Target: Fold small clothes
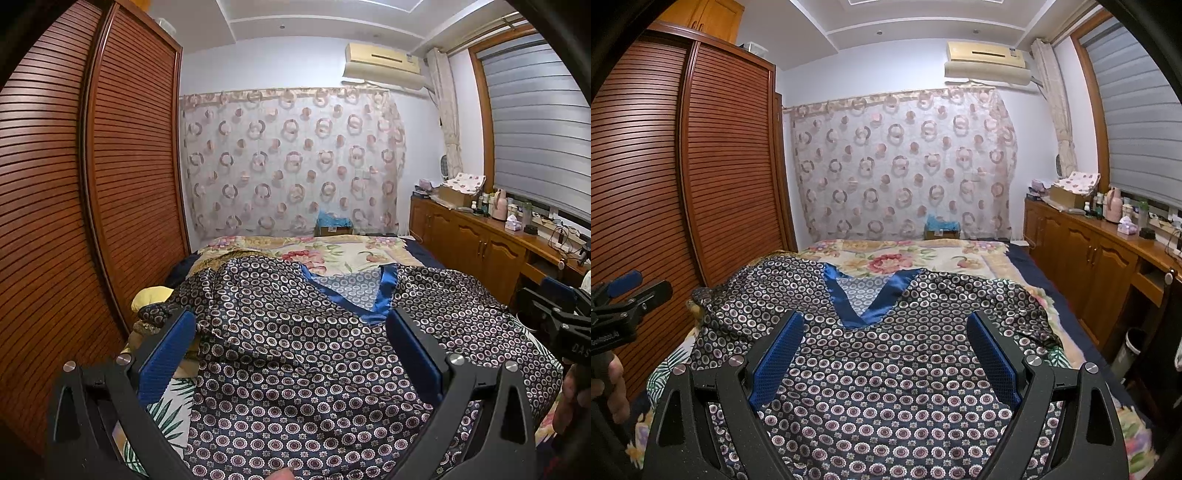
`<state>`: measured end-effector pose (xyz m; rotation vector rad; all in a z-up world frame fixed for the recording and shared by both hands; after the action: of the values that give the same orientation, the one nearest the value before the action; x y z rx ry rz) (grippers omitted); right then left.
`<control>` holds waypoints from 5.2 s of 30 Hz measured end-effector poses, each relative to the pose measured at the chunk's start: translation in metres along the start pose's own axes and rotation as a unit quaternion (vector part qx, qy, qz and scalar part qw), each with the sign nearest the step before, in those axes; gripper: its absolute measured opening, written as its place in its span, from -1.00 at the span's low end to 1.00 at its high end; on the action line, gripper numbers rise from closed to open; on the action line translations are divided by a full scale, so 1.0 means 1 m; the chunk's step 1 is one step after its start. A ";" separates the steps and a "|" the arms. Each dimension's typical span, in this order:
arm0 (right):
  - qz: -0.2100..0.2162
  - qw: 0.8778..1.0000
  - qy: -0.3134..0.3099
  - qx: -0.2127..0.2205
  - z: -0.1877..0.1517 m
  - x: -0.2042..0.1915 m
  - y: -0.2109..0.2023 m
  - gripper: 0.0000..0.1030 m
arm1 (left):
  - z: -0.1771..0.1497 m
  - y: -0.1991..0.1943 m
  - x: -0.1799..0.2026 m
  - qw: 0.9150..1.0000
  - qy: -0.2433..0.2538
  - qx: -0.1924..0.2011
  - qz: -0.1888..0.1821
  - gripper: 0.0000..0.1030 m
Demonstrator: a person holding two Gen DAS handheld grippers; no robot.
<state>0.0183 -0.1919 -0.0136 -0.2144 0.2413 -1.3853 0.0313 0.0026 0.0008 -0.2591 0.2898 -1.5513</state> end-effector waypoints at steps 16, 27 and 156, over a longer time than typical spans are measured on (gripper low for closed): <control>0.033 0.998 -0.038 -0.022 -0.009 -0.022 0.047 0.77 | -0.021 0.069 -0.099 0.998 -0.028 -0.051 0.027 1.00; 0.085 0.993 -0.068 -0.051 -0.005 -0.040 0.091 0.77 | -0.036 0.124 -0.151 0.993 -0.047 -0.111 -0.005 0.83; -0.035 0.979 0.033 -0.196 0.026 0.259 0.182 -0.96 | -0.030 0.242 0.126 0.955 0.114 -0.189 -0.201 0.81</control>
<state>0.2408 -0.4158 -0.0522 -0.5084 0.5684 -1.4057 0.2478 -0.1219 -0.1125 -0.4604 0.7566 -1.9257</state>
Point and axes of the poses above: each gripper's, at about its wrist camera, not at the fingertips, and y roughly the way its jaws point, x to its right, z to its top, the point moved 4 cm from there along y, roughly the way its jaws point
